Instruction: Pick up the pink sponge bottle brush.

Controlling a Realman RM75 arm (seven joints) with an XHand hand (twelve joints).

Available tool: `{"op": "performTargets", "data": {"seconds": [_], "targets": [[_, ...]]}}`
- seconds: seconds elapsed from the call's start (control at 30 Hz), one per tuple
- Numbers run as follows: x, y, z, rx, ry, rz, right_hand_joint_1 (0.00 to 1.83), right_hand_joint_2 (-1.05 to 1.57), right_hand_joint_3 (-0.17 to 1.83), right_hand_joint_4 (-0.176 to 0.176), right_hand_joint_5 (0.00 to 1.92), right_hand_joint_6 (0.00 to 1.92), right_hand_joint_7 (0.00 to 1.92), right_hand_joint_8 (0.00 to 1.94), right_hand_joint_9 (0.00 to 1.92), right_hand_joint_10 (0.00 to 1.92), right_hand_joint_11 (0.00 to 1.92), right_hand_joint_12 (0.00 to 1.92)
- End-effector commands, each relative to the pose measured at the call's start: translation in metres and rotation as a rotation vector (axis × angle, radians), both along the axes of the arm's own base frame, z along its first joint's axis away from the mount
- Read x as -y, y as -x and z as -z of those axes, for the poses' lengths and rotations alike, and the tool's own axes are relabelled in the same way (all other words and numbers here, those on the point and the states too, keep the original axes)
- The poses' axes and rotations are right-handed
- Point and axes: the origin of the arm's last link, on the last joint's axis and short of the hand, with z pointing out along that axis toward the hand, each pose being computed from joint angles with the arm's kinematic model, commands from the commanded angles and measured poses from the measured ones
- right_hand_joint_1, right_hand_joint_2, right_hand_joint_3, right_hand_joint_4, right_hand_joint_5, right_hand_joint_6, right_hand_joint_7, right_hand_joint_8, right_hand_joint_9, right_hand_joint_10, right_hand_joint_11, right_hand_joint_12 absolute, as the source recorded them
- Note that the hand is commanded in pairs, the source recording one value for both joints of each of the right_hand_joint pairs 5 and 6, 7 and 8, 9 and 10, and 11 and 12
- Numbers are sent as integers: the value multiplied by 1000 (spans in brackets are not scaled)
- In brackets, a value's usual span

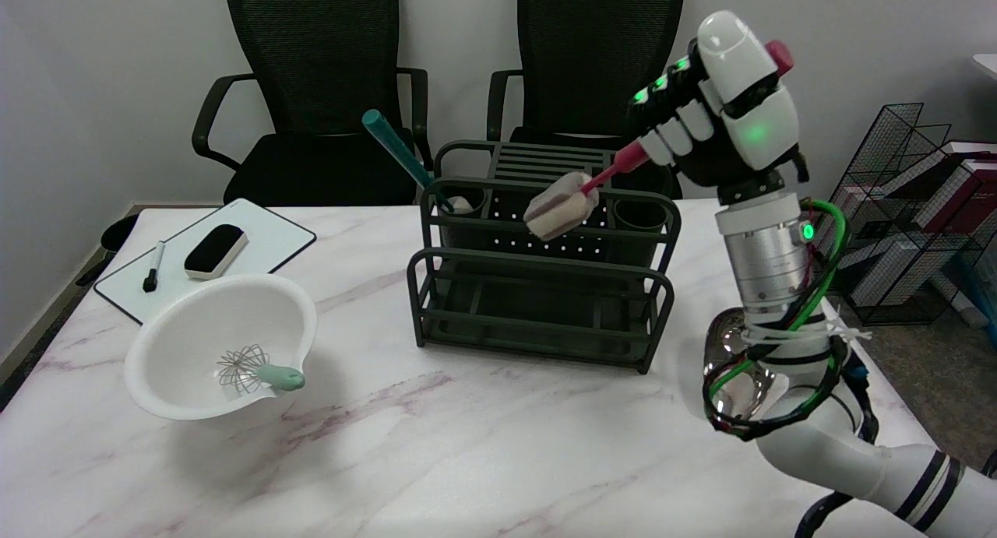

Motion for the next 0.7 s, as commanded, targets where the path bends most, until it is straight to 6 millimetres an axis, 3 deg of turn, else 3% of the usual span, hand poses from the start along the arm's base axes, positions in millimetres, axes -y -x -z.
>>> {"op": "performTargets", "data": {"seconds": [0.03,0.5,0.7], "targets": [[-24,48,39,-47,-115,121,875,1571,677,0,1920,1920,1920,1920,1920,1920,1920,1920],[-31,41,44,-31,-128,103,879,1571,770,0,1920,1920,1920,1920,1920,1920,1920,1920],[-32,50,43,-14,-123,140,872,1571,800,0,1920,1920,1920,1920,1920,1920,1920,1920]]}}
